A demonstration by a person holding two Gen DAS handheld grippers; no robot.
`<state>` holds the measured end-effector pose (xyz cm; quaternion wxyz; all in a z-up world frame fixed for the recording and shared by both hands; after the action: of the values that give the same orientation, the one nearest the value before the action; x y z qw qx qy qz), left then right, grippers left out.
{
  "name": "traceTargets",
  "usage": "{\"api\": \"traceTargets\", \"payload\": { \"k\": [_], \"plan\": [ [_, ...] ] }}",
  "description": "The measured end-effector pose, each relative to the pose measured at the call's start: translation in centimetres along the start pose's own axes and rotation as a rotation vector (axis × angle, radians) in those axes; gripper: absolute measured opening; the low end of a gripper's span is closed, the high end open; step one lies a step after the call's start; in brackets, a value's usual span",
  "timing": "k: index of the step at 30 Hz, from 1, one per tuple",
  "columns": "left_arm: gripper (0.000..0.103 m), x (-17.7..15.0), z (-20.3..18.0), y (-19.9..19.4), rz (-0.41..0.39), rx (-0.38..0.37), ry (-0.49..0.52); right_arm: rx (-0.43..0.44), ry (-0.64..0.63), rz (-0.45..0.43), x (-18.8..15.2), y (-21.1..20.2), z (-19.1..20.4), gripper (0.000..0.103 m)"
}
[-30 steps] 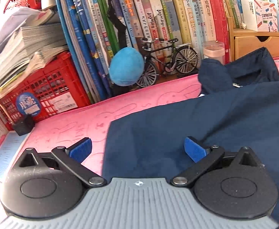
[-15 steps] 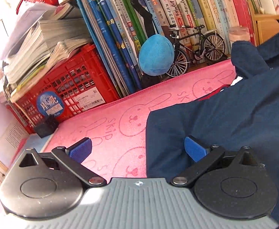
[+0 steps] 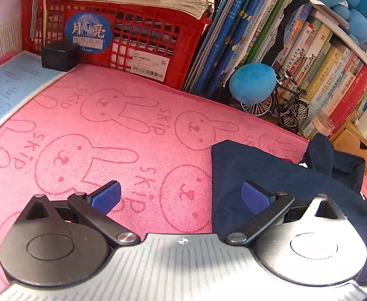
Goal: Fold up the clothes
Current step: 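Release the cuff with the right gripper and smooth the folded jacket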
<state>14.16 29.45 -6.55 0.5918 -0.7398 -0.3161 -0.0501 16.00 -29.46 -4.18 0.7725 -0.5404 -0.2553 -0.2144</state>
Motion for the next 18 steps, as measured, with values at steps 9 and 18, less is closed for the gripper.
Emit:
{"api": "traceTargets", "payload": {
  "k": [9, 18],
  "plan": [
    [0.103, 2.4, -2.6, 2.6, 0.012, -0.007, 0.077, -0.008, -0.071, 0.112, 1.6, 6.1, 0.6, 0.099],
    [0.103, 1.3, -6.3, 3.6, 0.047, -0.086, 0.324, 0.012, -0.167, 0.095, 1.6, 7.3, 1.6, 0.102]
  ]
}}
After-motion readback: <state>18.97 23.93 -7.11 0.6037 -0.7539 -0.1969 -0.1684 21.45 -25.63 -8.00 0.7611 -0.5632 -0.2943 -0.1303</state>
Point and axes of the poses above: each gripper's, at about its wrist camera, not at the fingertips, and y roughly the way its jaws point, z to its left, x to its top, the point moved 2 cm from there along y, roughly the way its jaws point, and after that the axes turned 14 degrees about z, right-handed, at the moved point
